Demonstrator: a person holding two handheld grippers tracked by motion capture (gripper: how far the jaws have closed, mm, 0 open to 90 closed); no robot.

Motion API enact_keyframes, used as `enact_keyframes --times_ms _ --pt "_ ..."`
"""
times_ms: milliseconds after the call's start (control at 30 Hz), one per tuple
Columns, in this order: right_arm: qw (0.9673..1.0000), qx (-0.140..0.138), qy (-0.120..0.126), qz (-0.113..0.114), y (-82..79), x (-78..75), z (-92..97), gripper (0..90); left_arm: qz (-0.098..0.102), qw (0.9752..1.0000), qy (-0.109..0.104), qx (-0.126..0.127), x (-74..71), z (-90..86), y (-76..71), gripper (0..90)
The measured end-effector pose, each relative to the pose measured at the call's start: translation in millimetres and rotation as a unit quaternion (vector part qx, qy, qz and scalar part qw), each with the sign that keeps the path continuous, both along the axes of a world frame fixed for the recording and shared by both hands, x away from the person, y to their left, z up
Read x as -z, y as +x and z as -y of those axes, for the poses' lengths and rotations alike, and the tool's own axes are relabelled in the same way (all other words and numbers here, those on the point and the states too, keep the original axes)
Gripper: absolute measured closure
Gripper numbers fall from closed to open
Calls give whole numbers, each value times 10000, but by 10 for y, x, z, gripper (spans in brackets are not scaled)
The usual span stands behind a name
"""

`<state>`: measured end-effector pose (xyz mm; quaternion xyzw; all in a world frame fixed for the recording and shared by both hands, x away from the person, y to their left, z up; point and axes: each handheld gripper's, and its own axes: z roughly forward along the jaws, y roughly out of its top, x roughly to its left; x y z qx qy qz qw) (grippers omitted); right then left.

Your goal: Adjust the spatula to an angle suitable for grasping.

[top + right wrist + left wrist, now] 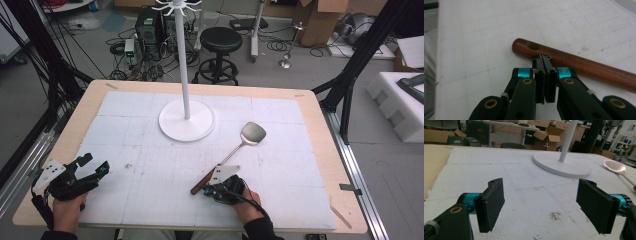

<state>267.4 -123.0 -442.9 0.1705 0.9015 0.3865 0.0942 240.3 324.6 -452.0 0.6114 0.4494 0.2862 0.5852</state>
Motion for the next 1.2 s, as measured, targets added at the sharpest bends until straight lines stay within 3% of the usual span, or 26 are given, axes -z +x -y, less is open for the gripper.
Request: enact_keyframes --times_ms 167,233,300,433,500,600,633,667,767,800,833,867,900,1033,1133,1200 --pt "9997 164 -205 15 174 -9 -232 893 -2 10000 16 -1 0 0 0 229" --pt "9996 213 -172 25 216 -5 -267 893 -6 10000 14 -3 -1 2 1 230" --pt "9990 432 -69 -105 330 9 -343 893 -10 10000 23 -3 -1 5 1 231" --pt "9987 496 -99 -69 406 -23 -345 893 -9 10000 26 0 -1 6 1 234" --pt "9976 682 124 -71 442 -84 -224 893 -3 10000 39 9 -1 5 -1 234" --pt "9913 1263 372 77 613 -200 77 894 -2 10000 41 5 -1 8 2 235" --pt "9913 1263 372 77 613 -200 77 894 -7 10000 39 0 -2 10 2 235" --pt "9845 1715 320 169 786 -237 291 894 -5 10000 55 5 -2 11 1 236" --pt "9708 2389 145 136 1059 -215 573 894 -11 10000 57 1 -3 11 2 238" --pt "9708 2389 145 136 1059 -215 573 894 -22 10000 53 0 -3 11 2 238" --pt "9672 2532 192 80 1121 -204 631 894 -22 10000 46 -4 -3 12 4 238" --pt "9594 2816 74 102 1282 -187 730 892 -29 10000 49 -7 -3 11 4 238" --pt "9583 2857 29 63 1344 -177 737 892 -26 10000 51 -11 -3 12 4 238" --pt "9604 2781 -153 -80 1547 -113 700 892 -22 10000 71 -1 -4 12 3 240" --pt "9617 2705 -375 -228 1619 -47 655 891 0 10000 86 20 -3 12 -1 241" --pt "9620 2699 -369 -216 1619 -47 656 891 13 10000 74 28 -3 13 -4 242"
